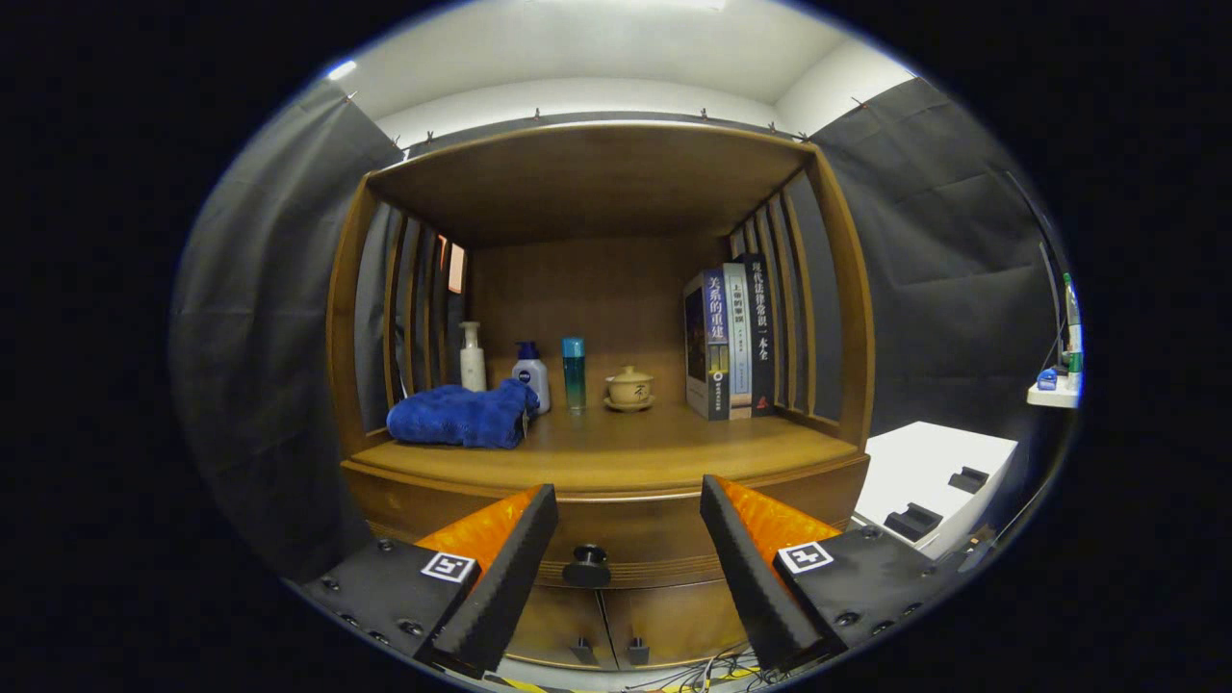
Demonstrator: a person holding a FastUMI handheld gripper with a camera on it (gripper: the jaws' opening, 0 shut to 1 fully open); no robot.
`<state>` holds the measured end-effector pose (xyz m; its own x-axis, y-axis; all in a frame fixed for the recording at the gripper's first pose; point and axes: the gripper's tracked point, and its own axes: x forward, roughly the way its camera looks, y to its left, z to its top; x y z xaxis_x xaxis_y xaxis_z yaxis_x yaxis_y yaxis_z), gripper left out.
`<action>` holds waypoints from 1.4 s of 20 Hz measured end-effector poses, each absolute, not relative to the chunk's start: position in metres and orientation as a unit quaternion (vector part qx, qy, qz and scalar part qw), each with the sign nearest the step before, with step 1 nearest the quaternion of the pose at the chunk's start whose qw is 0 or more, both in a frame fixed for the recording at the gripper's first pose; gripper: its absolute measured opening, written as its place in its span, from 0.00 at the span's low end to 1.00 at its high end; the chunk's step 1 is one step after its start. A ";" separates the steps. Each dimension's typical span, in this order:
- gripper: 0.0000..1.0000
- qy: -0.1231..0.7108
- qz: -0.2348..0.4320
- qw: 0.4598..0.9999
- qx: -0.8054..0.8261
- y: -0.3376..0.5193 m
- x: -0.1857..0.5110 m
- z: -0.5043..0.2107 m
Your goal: Pull open the drawer, take out the items inside it, and place them on the countertop above the cabinet.
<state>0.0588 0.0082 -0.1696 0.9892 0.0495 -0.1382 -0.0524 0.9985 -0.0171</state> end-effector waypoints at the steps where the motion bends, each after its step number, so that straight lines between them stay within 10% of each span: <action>1: 0.98 0.075 0.027 0.997 -0.015 0.008 0.062 -0.180; 28: 0.46 0.178 0.043 0.983 0.009 0.033 0.107 -0.301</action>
<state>0.1068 0.0333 -0.3014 0.9329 0.0884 -0.3491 -0.0820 0.9961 0.0329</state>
